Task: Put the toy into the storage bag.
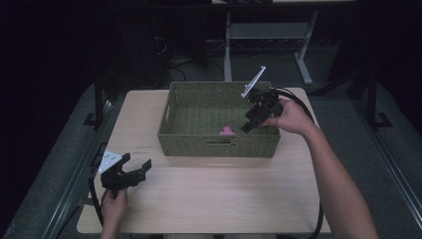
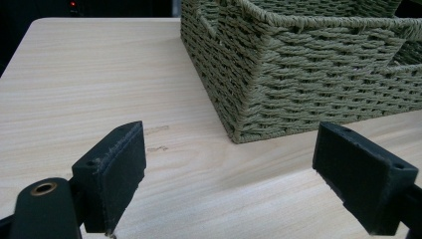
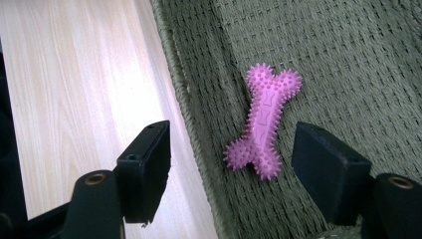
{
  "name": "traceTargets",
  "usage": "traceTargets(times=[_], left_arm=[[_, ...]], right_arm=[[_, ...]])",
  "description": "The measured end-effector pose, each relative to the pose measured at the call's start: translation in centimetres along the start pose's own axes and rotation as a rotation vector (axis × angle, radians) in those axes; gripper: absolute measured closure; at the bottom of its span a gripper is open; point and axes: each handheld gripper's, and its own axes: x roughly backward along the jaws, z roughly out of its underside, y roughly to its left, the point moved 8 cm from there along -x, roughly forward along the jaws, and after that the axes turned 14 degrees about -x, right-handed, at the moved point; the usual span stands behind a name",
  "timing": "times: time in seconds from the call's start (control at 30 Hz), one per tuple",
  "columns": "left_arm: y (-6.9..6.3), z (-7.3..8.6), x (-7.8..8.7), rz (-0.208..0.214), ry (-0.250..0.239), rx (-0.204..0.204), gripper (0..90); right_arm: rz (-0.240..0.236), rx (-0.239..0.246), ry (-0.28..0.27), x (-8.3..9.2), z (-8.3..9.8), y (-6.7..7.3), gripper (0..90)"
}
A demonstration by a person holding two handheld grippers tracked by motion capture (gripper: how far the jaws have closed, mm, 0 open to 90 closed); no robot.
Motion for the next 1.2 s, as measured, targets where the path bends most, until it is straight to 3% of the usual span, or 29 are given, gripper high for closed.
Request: traceTargets(times=[0.6, 0.97, 1.2], left_arm=[[-0.2, 0.0, -0.1, 0.004, 0.003, -0.005, 13.0], [-0.3, 0.0, -0.2, 0.007, 0.004, -0.005, 13.0], [-0.3, 0.0, -0.2, 0.007, 0.006, -0.006, 13.0]], right_arm=[[-0.006, -0.025, -0.047, 1.7, 2.7, 0.2, 29.8], [0.001, -0.034, -0.072, 2.3, 5.6, 0.9, 29.3], [0.000, -0.038, -0.085, 1.8, 8.0, 1.5, 28.3]])
